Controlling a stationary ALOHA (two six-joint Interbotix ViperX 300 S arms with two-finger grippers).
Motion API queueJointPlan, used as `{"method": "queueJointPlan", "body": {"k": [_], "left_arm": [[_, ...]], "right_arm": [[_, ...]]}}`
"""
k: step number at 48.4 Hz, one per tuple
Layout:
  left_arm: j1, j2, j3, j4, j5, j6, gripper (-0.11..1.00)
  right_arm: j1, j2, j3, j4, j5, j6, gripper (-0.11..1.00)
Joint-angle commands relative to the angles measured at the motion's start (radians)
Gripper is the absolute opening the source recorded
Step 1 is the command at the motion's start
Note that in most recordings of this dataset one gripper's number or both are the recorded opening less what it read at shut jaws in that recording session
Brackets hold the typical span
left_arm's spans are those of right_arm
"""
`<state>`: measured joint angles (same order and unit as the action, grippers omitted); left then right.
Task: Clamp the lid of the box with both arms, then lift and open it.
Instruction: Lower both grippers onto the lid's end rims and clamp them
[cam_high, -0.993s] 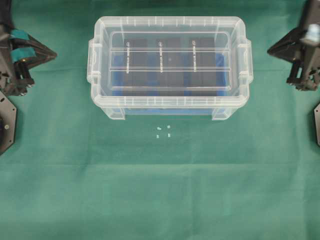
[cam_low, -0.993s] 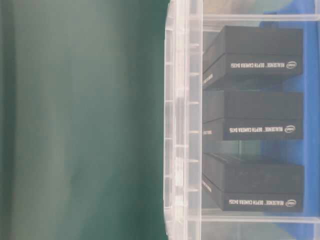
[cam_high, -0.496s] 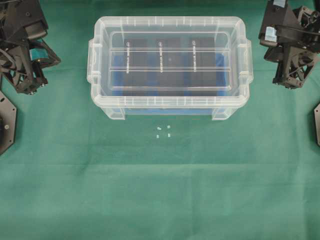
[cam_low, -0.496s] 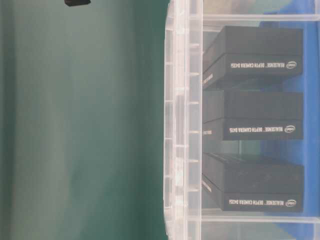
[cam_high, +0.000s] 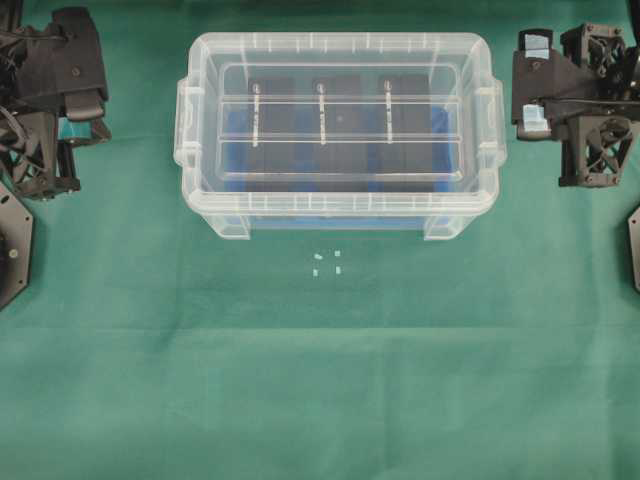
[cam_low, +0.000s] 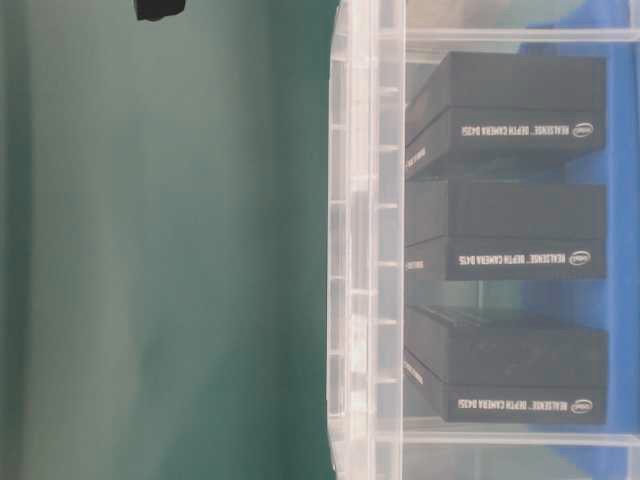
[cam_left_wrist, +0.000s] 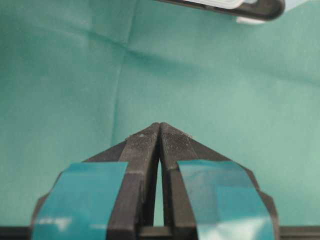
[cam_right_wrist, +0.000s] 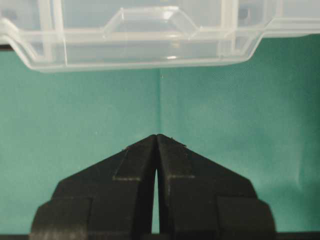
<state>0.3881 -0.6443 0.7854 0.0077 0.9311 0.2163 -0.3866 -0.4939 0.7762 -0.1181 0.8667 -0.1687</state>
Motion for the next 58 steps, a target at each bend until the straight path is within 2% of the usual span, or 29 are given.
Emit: {"method": "queueJointPlan", "body": {"k": [1,20,35,58], "left_arm": [[-0.006,0.006,-0.029,0.003,0.002,0.002,0.01],[-0.006,0.087,-0.078,0.003,-0.003,0.002,0.01],[-0.008,0.216,-0.169,0.003,-0.006,0.011,0.01],[-0.029,0.376,-0.291,0.002,0.038,0.034,0.01]], "right_arm": [[0.003,-0.008,-0.028,-0.003,0.003,0.0,0.0],[0.003,0.0,-0.034,0.003,-0.002,0.012,0.0],[0.015,0.054,-0.081,0.025,0.0,0.025,0.0],[0.04,0.124,-0.143,0.025,-0.008,0.014,0.0]]}}
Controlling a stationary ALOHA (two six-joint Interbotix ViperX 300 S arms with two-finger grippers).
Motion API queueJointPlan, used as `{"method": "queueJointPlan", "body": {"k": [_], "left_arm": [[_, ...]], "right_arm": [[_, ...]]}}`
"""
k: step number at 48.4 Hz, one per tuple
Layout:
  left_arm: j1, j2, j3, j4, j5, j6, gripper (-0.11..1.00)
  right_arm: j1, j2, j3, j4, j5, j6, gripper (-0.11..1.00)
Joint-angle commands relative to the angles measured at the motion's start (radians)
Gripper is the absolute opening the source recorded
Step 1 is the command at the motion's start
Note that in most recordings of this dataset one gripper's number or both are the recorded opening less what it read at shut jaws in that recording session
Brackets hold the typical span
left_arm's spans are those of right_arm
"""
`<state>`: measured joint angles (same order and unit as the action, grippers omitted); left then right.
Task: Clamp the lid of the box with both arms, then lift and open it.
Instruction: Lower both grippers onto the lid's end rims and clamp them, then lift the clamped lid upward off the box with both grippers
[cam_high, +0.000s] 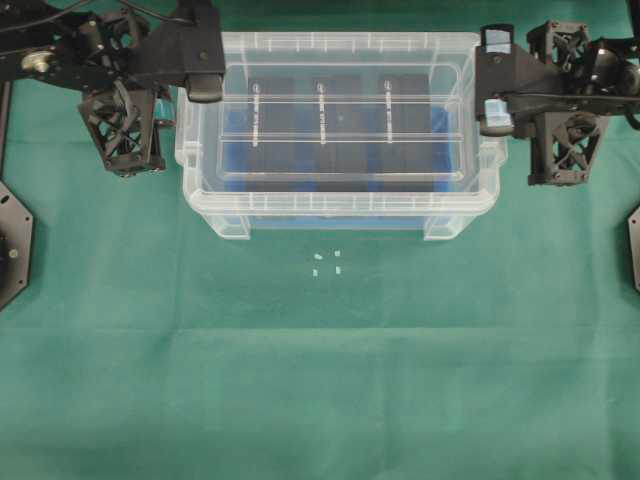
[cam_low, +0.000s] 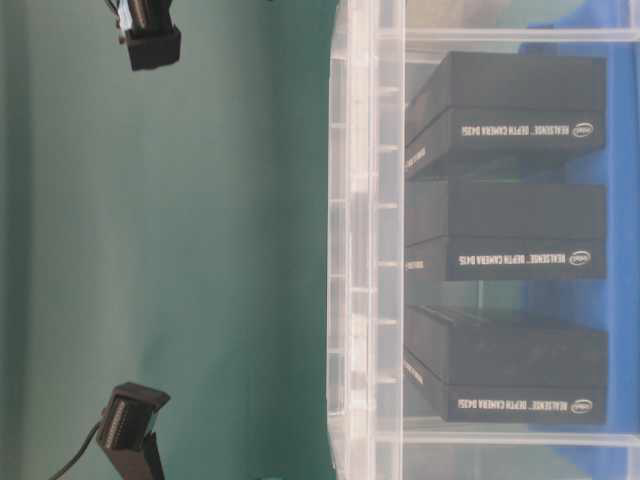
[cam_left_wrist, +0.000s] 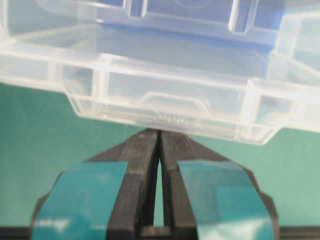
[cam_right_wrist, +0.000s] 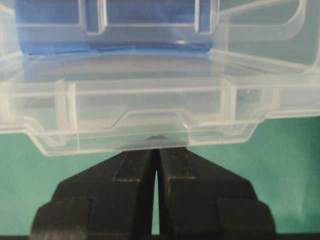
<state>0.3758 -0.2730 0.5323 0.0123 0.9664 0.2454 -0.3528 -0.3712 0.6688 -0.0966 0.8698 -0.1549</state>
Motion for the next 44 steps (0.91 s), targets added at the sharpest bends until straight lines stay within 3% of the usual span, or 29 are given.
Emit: {"method": "queueJointPlan", "body": {"k": [1,44], "left_arm": [[-0.018,0.009,-0.043,-0.005,0.005,0.006,0.01],[-0.021,0.011,-0.069,-0.003,0.049,0.009,0.01]], "right_arm": [[0.005,0.005,-0.037,0.003,-0.012,-0.002,0.0],[0.011,0.025,-0.086,0.003,-0.008,0.002,0.0]]}}
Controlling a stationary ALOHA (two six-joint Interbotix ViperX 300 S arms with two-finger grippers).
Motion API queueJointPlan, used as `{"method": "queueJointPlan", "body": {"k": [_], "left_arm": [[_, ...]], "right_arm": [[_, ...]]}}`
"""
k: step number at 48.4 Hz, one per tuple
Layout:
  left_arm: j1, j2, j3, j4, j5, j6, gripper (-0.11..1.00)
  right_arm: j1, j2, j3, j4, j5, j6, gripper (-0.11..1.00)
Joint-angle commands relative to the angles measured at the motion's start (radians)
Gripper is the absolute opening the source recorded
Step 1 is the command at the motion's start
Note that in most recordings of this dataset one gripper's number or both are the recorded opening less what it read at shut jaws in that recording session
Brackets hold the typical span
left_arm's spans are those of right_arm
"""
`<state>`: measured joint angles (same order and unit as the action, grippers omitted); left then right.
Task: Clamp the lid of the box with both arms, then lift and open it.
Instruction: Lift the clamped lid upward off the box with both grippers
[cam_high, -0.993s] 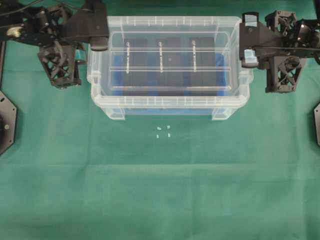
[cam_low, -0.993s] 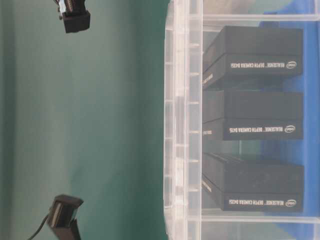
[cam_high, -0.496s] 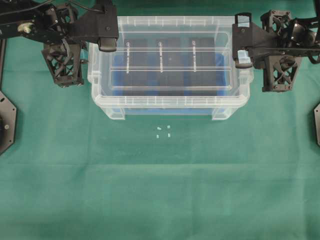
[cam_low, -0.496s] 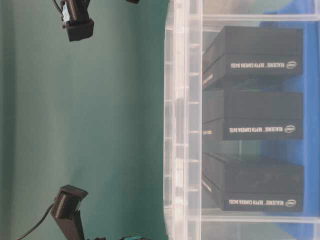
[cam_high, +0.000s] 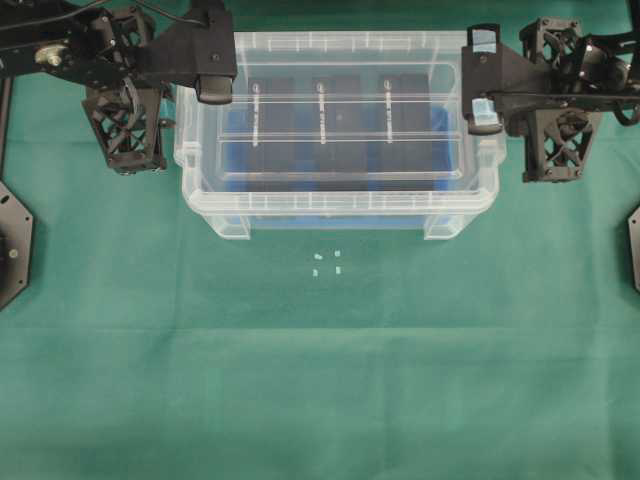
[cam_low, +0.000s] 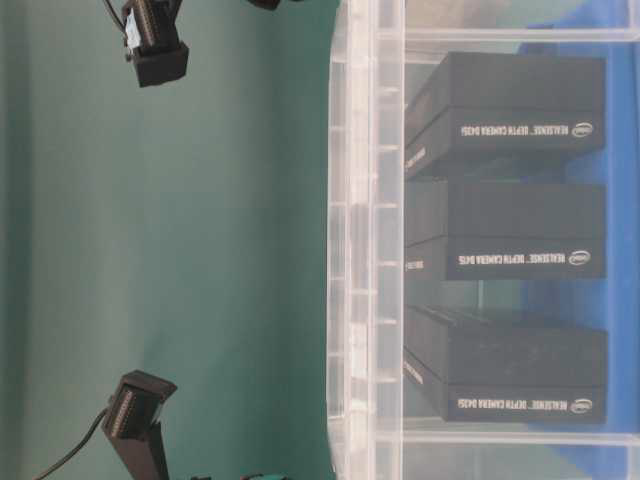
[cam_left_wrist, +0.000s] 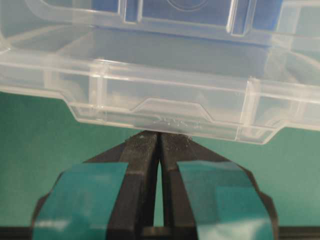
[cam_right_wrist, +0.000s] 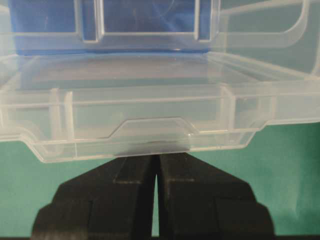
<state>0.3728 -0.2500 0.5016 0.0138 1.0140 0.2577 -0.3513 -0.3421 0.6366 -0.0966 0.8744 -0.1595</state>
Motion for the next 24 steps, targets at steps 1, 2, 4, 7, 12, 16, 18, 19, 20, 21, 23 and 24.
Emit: {"method": "queueJointPlan", "body": {"k": [1,2,4,7,12,16,18,19,20,21,23,24], "left_arm": [[-0.018,-0.017,-0.041,-0.005,0.008,-0.003,0.01],[-0.018,-0.02,-0.044,-0.005,0.011,-0.003,0.01],[-0.018,-0.026,-0.049,-0.005,0.017,-0.005,0.01],[-0.018,-0.035,-0.057,-0.005,0.023,-0.005,0.01],[-0.018,-0.046,-0.067,-0.005,0.037,-0.006,0.01],[-0.018,-0.049,-0.078,-0.005,0.058,-0.008,0.01],[-0.018,-0.051,-0.087,-0.005,0.072,-0.008,0.01],[-0.018,-0.051,-0.091,-0.005,0.077,-0.008,0.01],[-0.018,-0.051,-0.095,-0.005,0.081,-0.009,0.01],[-0.018,-0.051,-0.1,-0.005,0.087,-0.009,0.01],[-0.018,-0.051,-0.109,-0.005,0.098,-0.009,0.01],[-0.02,-0.051,-0.114,-0.005,0.103,-0.009,0.01]], "right_arm": [[0.009,-0.006,-0.057,0.003,-0.011,0.006,0.0],[0.009,-0.006,-0.058,0.003,-0.009,0.006,0.0],[0.011,-0.006,-0.066,0.003,-0.003,0.006,0.0],[0.009,-0.008,-0.072,0.003,0.005,0.006,0.0],[0.009,-0.012,-0.083,0.003,0.015,0.008,0.0],[0.009,-0.018,-0.094,0.003,0.031,0.008,0.0],[0.009,-0.021,-0.103,0.002,0.038,0.009,0.0],[0.009,-0.021,-0.104,0.003,0.043,0.009,0.0],[0.011,-0.023,-0.11,0.003,0.048,0.009,0.0],[0.011,-0.025,-0.114,0.003,0.054,0.009,0.0],[0.011,-0.028,-0.12,0.002,0.063,0.009,0.0],[0.012,-0.029,-0.123,0.002,0.066,0.009,0.0]]}}
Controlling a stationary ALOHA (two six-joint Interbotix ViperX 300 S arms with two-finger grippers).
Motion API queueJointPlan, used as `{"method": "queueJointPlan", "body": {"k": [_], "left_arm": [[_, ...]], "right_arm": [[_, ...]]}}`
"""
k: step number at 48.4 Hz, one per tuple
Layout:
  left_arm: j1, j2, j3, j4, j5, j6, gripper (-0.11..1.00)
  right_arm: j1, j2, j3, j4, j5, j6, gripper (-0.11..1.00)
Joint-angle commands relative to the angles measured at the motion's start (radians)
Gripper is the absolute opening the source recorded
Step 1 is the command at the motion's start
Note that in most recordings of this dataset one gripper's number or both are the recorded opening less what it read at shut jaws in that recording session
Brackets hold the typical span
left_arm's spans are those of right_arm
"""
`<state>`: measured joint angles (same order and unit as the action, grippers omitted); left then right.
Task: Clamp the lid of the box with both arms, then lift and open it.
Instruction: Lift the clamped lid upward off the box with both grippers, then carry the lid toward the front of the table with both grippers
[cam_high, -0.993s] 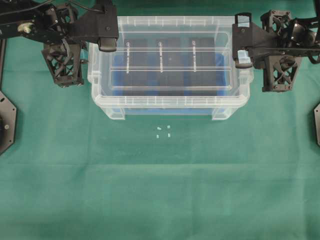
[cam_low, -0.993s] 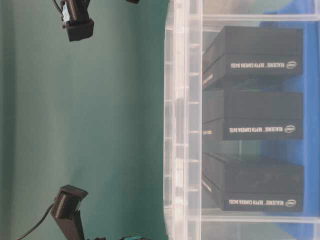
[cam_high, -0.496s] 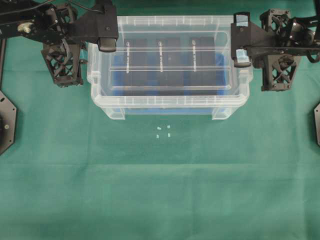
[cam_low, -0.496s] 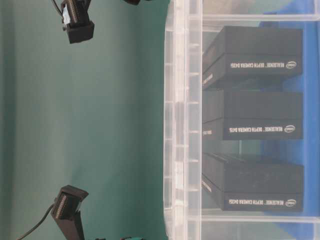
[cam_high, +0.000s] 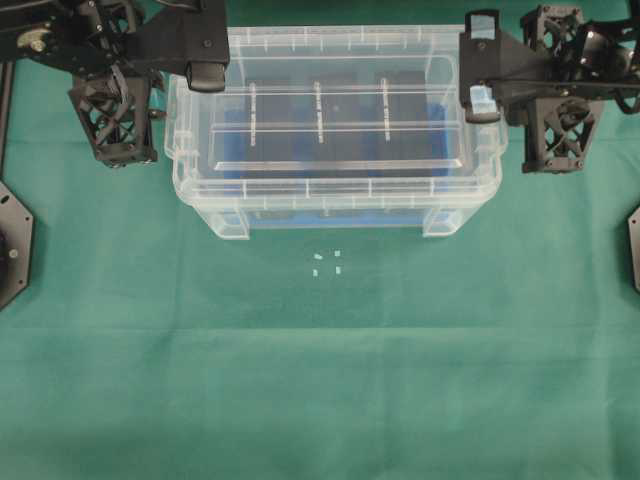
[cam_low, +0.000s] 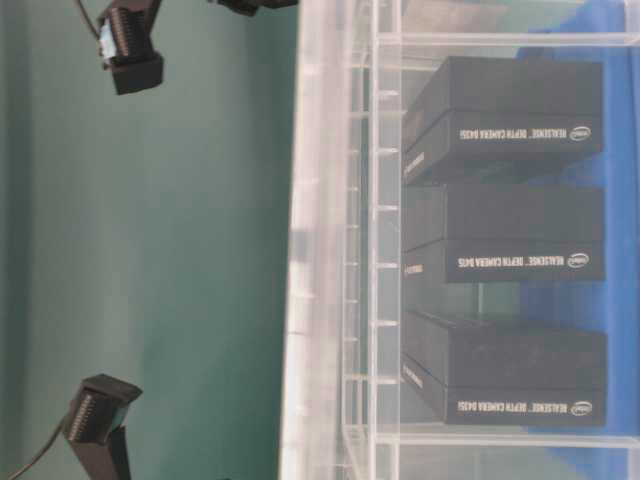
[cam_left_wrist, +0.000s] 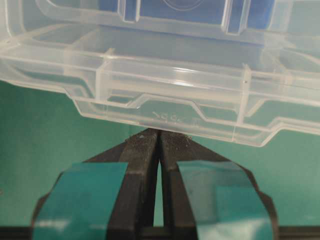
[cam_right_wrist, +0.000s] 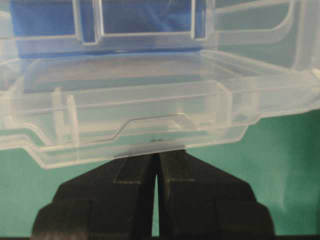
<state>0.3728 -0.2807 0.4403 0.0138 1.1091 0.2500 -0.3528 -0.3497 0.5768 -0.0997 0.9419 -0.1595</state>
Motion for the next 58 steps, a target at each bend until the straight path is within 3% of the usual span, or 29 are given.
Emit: {"method": "queueJointPlan", "body": {"k": [1,26,37,49,58], "left_arm": [[-0.02,-0.02,-0.058,-0.003,0.012,-0.002,0.01],[-0.049,-0.02,-0.195,0.005,0.114,-0.002,0.01],[-0.049,-0.02,-0.196,0.003,0.124,-0.006,0.01],[-0.084,-0.02,-0.195,0.003,0.143,-0.041,0.01],[-0.149,-0.028,-0.184,0.006,0.149,-0.104,0.01]], "right_arm": [[0.015,-0.023,-0.067,0.005,0.003,0.009,0.0],[0.035,-0.054,-0.129,-0.014,0.064,0.011,0.0],[0.04,-0.058,-0.135,-0.015,0.072,0.011,0.0],[0.091,-0.071,-0.141,-0.015,0.091,0.021,0.0],[0.147,-0.08,-0.143,-0.017,0.107,0.089,0.0]]}}
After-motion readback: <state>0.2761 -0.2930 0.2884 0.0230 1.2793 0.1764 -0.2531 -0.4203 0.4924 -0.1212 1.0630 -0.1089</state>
